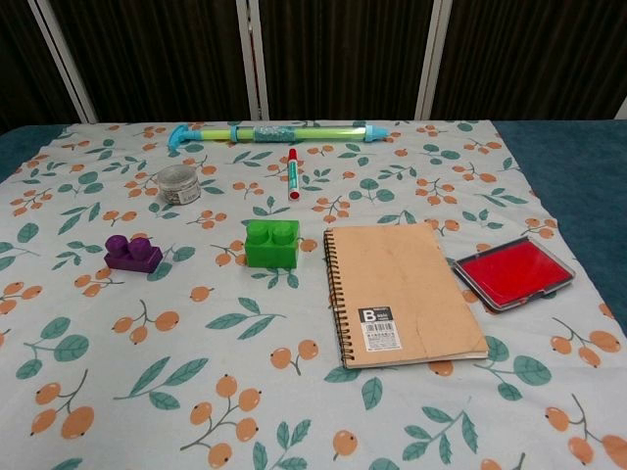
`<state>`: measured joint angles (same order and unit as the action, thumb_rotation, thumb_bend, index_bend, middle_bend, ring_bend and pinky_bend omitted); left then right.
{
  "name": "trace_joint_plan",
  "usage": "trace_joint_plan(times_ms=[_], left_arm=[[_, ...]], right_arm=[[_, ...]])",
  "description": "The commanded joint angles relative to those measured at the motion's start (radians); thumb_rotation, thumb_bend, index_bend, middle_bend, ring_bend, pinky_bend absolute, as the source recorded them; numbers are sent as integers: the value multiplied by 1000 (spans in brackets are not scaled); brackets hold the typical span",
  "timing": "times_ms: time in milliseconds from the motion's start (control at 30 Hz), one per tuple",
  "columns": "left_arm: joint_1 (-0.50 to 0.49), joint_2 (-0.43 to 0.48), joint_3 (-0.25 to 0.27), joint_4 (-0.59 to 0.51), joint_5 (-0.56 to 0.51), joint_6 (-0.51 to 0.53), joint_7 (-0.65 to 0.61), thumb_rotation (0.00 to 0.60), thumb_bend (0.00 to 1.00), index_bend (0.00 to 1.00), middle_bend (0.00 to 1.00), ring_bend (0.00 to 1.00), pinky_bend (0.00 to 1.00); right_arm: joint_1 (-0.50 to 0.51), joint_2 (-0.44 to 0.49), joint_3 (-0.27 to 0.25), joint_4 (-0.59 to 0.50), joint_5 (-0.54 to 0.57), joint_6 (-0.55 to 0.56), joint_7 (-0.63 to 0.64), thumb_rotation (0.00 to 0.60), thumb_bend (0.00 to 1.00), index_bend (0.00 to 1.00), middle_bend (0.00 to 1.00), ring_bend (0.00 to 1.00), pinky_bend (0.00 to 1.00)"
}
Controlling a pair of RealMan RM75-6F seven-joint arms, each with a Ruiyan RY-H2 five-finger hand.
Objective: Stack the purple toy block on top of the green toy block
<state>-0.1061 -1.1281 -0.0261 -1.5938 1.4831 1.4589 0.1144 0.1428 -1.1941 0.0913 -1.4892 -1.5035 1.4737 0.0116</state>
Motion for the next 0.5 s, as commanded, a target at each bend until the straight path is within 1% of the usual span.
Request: trace_joint_plan(times_ms=[33, 167, 267, 500], left_arm=[[-1, 0, 0, 1, -4, -5, 6, 600, 86, 79, 21, 0, 0], [-3, -2, 0, -2, -3, -7, 10, 600, 87, 87, 59, 0, 0], [-7, -7, -4, 4, -17, -20, 9, 600, 86, 102, 62, 0, 0], [-13, -20, -12, 23, -43, -40, 10, 600, 86, 100, 73, 0, 0]], right_arm=[[2, -2, -1, 0, 0, -4, -7, 600, 223, 19, 63, 49, 0], [3, -5, -5, -2, -4, -6, -17, 600, 224, 19, 63, 49, 0], [3, -5, -4, -3, -3, -7, -19, 600, 223, 19, 64, 49, 0], [1, -4, -4, -9, -3, -4, -26, 600, 223, 19, 63, 49, 0]])
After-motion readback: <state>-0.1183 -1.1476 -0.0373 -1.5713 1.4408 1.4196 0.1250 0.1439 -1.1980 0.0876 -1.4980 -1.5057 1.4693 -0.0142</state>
